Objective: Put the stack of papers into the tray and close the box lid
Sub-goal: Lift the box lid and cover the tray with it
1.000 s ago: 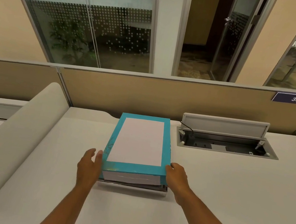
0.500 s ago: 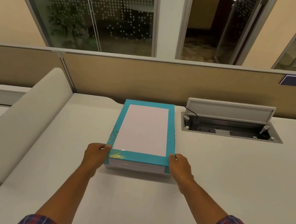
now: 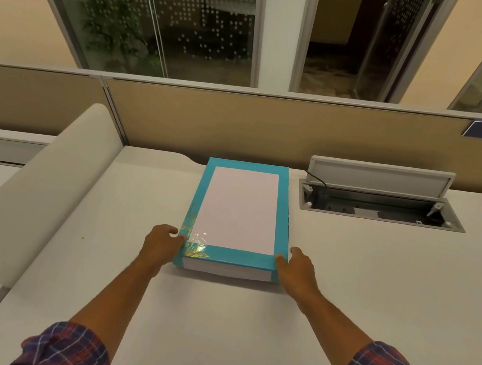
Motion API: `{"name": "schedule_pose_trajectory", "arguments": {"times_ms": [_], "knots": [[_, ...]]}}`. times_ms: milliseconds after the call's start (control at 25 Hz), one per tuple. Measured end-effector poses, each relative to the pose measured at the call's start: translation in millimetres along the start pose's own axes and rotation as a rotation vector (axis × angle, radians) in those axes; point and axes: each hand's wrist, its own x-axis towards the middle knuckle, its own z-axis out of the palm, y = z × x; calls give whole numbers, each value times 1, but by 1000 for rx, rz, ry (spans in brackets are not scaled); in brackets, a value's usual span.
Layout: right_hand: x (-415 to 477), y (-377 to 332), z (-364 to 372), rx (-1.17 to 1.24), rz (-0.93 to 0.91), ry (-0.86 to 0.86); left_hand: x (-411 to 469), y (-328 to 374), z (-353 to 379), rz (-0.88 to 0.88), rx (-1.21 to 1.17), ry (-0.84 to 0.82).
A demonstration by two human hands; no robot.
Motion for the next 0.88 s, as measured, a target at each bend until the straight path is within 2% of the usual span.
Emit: {"name": "schedule_pose_trajectory", "arguments": {"times_ms": [160, 240, 400, 600, 880], "knots": [[6, -11, 12, -346, -166, 113, 12, 24, 12, 225, 306, -21], [12, -12, 21, -485, -286, 147, 18, 32, 24, 348, 489, -83], [33, -14, 33, -658, -402, 134, 34, 38, 40, 482, 814, -144], [45, -13, 46, -721, -382, 99, 46, 27, 47, 487, 796, -168], [54, -5, 49, -784, -387, 97, 53, 19, 57, 550, 896, -74]]}}
